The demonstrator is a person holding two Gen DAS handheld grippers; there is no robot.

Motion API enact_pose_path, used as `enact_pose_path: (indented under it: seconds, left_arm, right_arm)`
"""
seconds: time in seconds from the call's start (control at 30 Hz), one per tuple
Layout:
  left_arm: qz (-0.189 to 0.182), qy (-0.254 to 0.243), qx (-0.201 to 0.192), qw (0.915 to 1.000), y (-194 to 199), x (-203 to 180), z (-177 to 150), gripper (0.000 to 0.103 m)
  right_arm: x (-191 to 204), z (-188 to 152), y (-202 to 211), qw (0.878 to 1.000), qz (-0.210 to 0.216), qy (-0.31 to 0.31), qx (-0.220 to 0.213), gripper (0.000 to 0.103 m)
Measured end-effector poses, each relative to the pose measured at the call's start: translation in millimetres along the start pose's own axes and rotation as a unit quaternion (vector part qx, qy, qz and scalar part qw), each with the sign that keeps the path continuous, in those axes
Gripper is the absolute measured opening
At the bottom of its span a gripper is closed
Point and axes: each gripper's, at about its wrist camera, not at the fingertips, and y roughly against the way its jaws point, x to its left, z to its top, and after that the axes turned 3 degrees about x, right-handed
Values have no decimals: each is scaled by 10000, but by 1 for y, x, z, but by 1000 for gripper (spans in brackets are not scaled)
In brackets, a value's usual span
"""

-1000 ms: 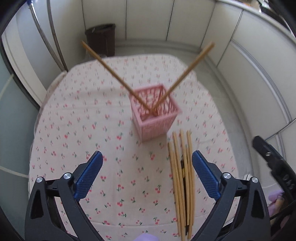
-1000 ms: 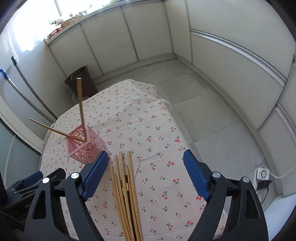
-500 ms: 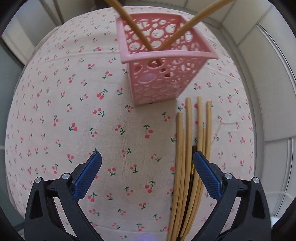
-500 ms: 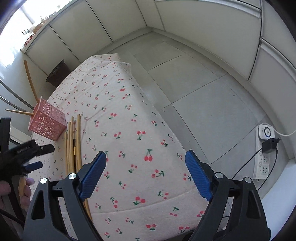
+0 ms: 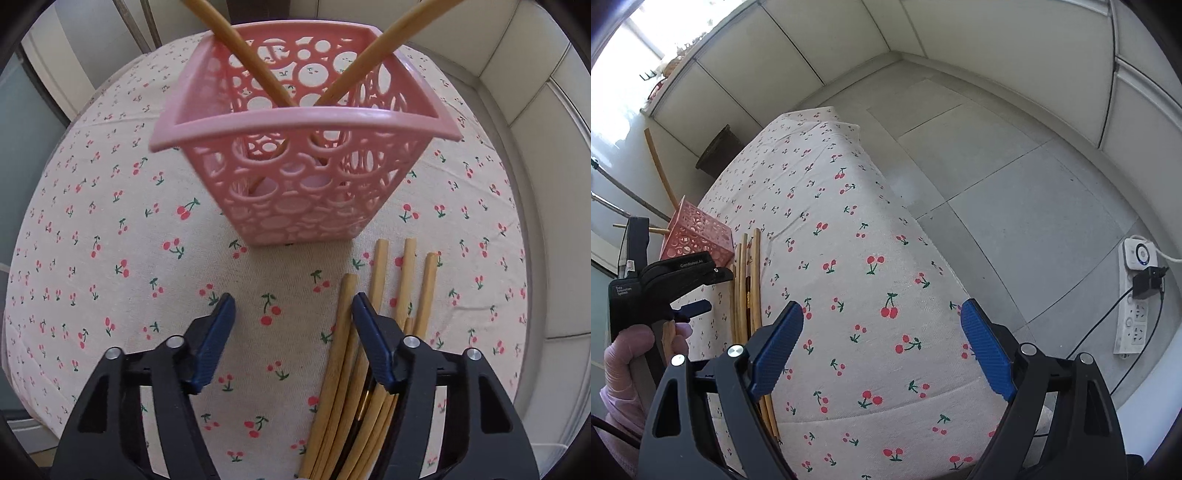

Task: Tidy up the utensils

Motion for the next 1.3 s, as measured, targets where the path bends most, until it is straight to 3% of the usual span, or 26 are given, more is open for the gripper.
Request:
enact_pose_path:
  seconds: [0.1, 0.2, 0.33, 0.4, 0.5, 0.63, 0.83, 0.9, 1.07, 1.3]
  left_arm:
    - [-2, 63, -90, 9999, -3, -9, 1, 47]
    - [-88, -132, -83, 9998, -2, -23, -1, 23]
    - [-546, -600, 69, 9967, 2, -44, -16, 10]
    - [-959, -870, 222, 9913, 3, -51, -26, 10]
    - [-962, -982, 72, 9905, 8, -50, -34, 7]
    - [-1310, -1030, -53, 9860, 28, -34, -34, 7]
    - [-1758, -1304, -225, 9755, 63, 1, -35, 6]
    - [-1845, -1346, -248, 9733, 69, 17, -38, 6]
    - [-1978, -1184, -304, 9726, 78, 51, -34, 6]
    - [-2183, -998, -303, 9703, 87, 80, -29, 6]
  right_arm:
    - [-6, 2, -3, 9999, 52, -142, 57, 85]
    - [-8, 2, -4, 9998, 23, -167, 126, 85]
    - [-8, 2, -5, 9998, 5, -138, 148, 85]
    - [-5, 1, -7, 9998, 27, -62, 201, 85]
    - [5, 0, -7, 9996, 33, 169, 222, 85]
    - [19, 10, -14, 9992, 72, 187, 347, 83]
    - [67, 50, -44, 9962, 264, 317, 768, 57]
    - [83, 61, -55, 9943, 298, 377, 947, 44]
    - [110, 78, -90, 9906, -151, 344, 1312, 31]
    - [130, 80, -112, 9865, -802, 609, 1291, 30]
